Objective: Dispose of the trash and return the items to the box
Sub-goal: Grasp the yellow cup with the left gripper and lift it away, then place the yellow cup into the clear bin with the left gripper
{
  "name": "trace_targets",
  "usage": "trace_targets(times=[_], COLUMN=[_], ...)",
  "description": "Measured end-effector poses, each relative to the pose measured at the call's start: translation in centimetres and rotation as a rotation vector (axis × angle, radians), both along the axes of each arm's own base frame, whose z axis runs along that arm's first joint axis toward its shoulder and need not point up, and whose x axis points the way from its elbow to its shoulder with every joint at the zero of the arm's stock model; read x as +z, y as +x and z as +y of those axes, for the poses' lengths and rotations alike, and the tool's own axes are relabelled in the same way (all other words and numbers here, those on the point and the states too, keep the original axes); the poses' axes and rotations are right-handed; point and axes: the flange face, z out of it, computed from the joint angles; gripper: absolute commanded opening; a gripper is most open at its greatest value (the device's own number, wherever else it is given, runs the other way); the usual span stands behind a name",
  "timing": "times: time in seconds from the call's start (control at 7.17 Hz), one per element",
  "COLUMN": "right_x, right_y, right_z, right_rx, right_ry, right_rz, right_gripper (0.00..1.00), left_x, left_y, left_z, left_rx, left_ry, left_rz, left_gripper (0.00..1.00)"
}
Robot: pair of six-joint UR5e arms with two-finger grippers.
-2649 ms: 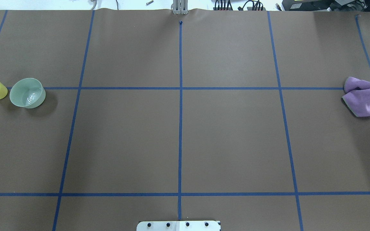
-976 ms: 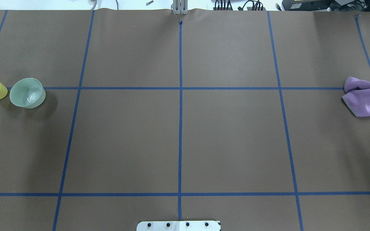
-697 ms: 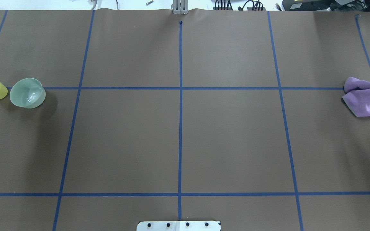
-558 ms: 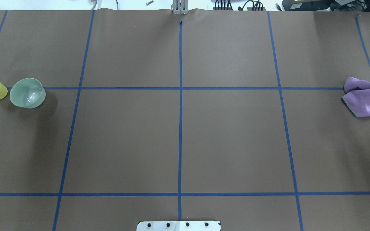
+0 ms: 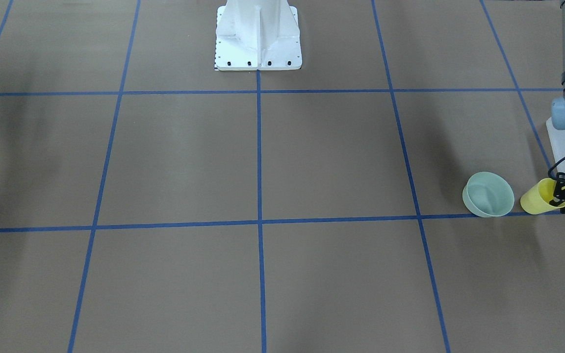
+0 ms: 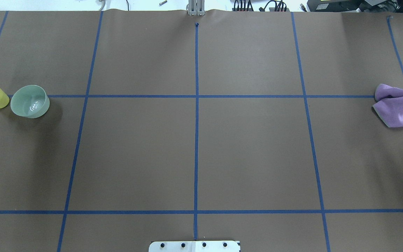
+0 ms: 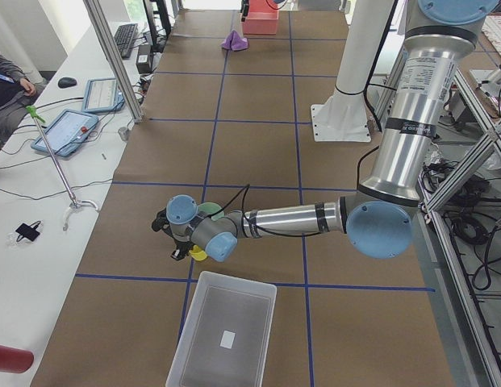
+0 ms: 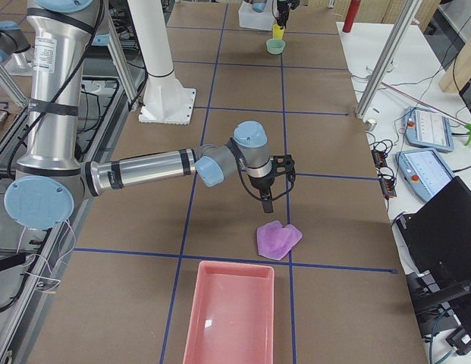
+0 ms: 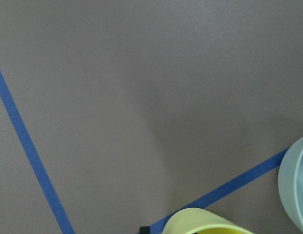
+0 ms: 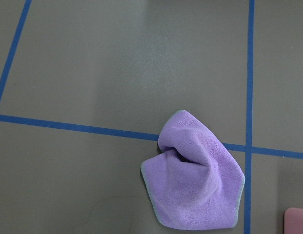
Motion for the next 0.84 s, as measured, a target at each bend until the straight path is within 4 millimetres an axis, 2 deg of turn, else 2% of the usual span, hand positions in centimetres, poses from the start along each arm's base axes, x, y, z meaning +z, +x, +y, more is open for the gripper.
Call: trace_targets(times=[0.28,0.42,0.56,0.7,0.84], right_x=[0.0,0.0,0.0,0.1,0.1], right_y=[0.0,0.0,-0.1,-0.2,-0.3], right_z=[0.0,0.0,0.0,0.0,0.0], right_rx=[0.000,-0.001,-0.002,-0.003,-0.005], right_ry=[0.000,0.000,-0.001,-0.001,-0.001], right_rz=[0.000,0.001,0.001,0.001,0.001], right_gripper=[1.00,1.00,1.00,1.00,1.00], left_x=[-1.8,-3.3,-5.6,-8.7,-11.2], left_y=[-1.5,-3.6,-6.5,-10.3,-14.7], left_z=[-0.2,-0.6,-1.1,-1.1,-0.3], left_rx=[0.003,-0.004,-0.003,0.014,0.048], left_ry=[-0.004,-0.007,-0.002,0.007,0.021], left_rz=[0.059,0.081,0.072,0.039,-0.010], left_gripper=[0.00,0.00,0.00,0.00,0.00])
